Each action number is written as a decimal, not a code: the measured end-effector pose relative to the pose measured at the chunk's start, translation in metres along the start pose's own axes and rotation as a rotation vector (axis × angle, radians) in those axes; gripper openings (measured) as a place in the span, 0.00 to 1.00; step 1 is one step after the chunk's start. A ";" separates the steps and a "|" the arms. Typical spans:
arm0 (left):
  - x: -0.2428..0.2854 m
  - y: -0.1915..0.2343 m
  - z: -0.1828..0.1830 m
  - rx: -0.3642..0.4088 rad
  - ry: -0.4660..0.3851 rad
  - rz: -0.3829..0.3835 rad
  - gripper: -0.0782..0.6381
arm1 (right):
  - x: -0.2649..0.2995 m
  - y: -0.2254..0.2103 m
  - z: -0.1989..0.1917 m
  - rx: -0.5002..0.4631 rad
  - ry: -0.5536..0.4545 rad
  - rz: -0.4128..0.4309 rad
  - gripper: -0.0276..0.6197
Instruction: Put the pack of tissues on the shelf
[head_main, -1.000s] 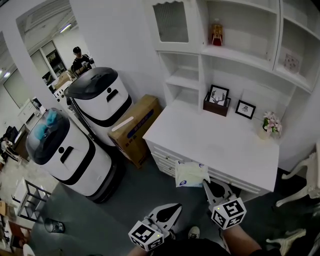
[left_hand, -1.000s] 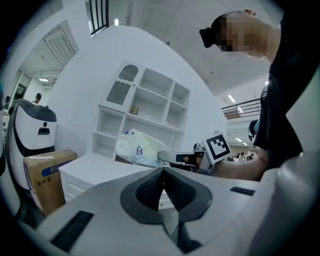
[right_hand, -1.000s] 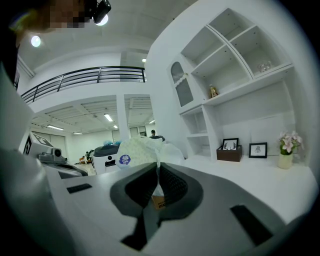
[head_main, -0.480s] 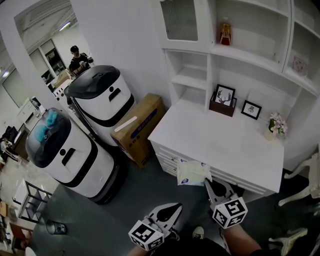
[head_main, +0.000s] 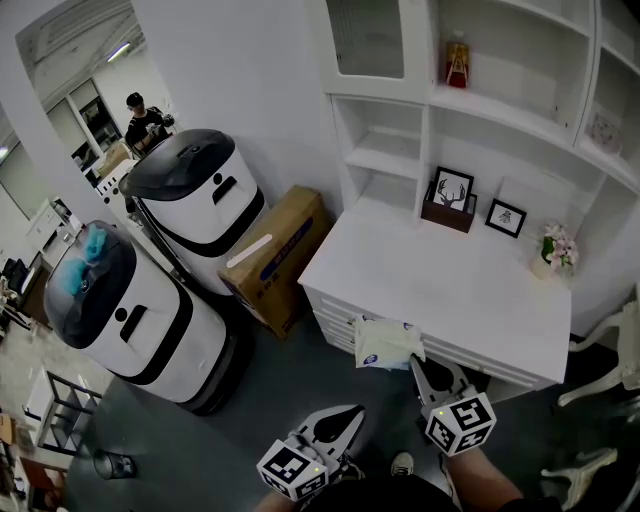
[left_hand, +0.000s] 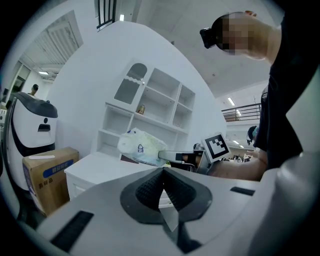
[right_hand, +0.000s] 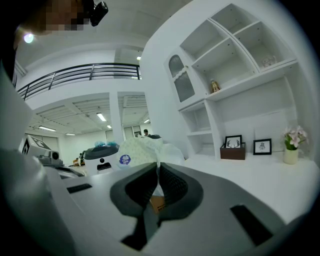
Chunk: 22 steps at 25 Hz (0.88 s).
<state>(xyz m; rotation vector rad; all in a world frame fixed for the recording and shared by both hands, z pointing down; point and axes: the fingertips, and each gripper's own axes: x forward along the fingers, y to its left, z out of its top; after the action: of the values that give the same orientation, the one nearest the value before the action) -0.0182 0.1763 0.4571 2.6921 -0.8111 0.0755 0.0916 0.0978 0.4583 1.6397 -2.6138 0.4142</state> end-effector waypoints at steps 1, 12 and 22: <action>-0.001 0.003 0.001 0.000 0.000 -0.002 0.12 | 0.003 0.001 0.000 0.001 0.001 -0.004 0.06; -0.014 0.045 0.008 -0.014 -0.001 -0.029 0.12 | 0.036 0.015 0.000 0.005 0.006 -0.043 0.06; -0.026 0.077 0.014 -0.013 -0.003 -0.059 0.12 | 0.063 0.028 0.001 -0.004 0.004 -0.079 0.06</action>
<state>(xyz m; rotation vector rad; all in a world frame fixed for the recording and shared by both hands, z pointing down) -0.0827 0.1251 0.4625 2.7021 -0.7297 0.0524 0.0384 0.0532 0.4617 1.7325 -2.5347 0.4080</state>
